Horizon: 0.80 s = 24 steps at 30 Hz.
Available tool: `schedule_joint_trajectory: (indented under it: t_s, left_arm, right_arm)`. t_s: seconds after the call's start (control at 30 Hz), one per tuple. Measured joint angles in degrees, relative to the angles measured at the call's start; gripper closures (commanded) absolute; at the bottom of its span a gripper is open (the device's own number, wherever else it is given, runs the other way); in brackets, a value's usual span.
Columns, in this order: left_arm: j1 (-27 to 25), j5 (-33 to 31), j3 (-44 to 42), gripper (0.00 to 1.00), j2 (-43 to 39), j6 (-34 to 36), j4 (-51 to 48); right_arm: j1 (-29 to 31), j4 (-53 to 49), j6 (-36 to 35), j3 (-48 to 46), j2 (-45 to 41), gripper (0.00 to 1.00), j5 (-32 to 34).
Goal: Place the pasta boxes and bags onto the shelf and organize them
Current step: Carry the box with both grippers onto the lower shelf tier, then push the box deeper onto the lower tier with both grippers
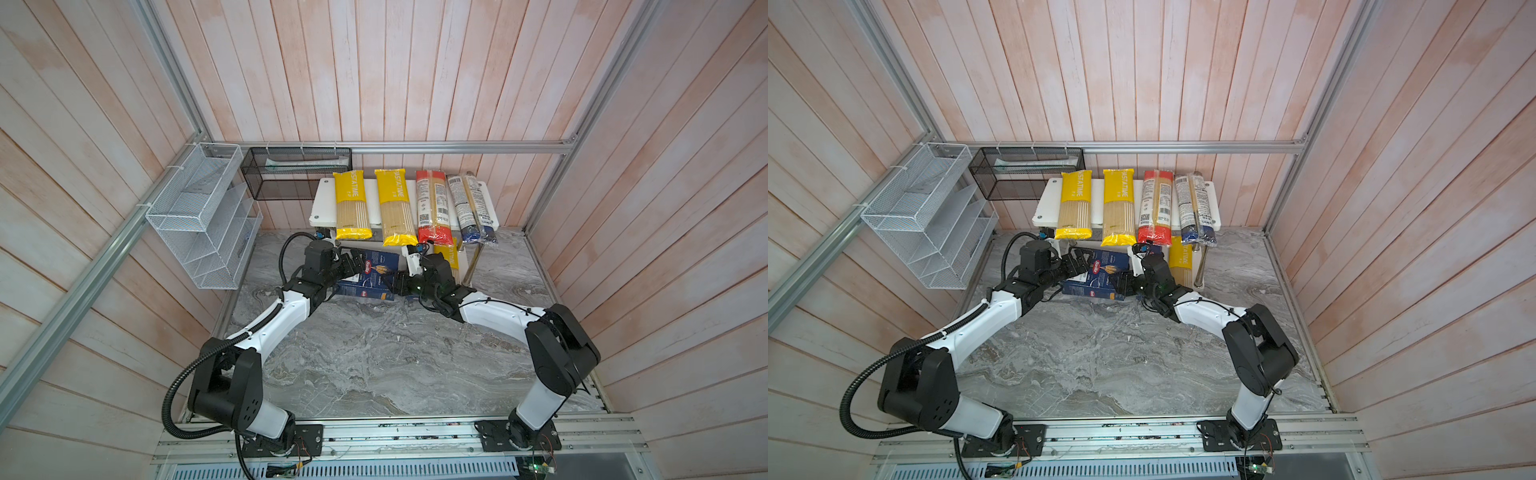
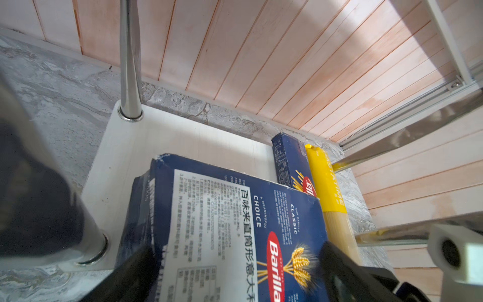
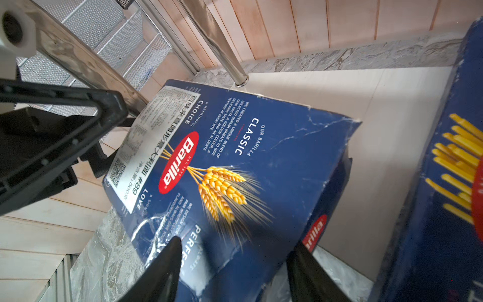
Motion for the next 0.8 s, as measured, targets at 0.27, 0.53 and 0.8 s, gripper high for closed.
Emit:
schedule_joint_trajectory:
  t_s: [0.27, 0.53, 0.8]
  left_arm:
    - [0.3, 1.4, 0.4, 0.00, 1.3, 0.9, 1.3]
    - [0.4, 1.6, 1.2, 0.00, 2.6, 1.5, 1.8]
    - [0.9, 2.5, 2.4, 0.00, 5.7, 1.9, 1.9]
  right_arm:
    - [-0.9, 0.7, 1.1, 0.3, 1.1, 0.38, -0.4]
    - [-1.7, 1.3, 1.2, 1.7, 1.9, 0.38, -0.7]
    - [-2.5, 2.3, 1.2, 2.1, 2.7, 0.38, -1.1]
